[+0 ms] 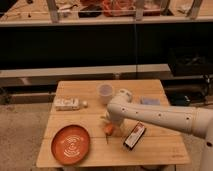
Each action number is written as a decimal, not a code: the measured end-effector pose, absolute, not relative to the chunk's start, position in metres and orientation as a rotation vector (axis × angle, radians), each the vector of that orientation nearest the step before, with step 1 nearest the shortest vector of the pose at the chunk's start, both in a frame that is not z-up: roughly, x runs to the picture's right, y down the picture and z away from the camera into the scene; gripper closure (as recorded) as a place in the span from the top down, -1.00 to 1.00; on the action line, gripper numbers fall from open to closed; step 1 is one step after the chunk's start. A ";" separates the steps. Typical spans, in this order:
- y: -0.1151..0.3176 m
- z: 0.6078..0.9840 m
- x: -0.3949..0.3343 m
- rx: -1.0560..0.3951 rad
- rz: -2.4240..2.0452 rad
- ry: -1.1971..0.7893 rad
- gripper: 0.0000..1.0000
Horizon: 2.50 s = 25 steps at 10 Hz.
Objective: Place the pepper in the ceramic cup
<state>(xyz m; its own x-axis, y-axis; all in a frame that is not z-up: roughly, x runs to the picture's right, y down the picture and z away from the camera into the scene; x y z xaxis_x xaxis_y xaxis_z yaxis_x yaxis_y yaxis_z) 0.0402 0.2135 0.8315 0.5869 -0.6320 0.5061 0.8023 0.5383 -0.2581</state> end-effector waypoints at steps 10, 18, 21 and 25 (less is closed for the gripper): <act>0.218 0.839 0.044 -0.497 -0.872 -0.376 -0.26; 0.161 0.833 0.054 -0.453 -0.818 -0.338 -0.96; 0.129 0.828 0.060 -0.438 -0.795 -0.323 -0.96; 0.108 0.826 0.061 -0.419 -0.787 -0.316 -0.96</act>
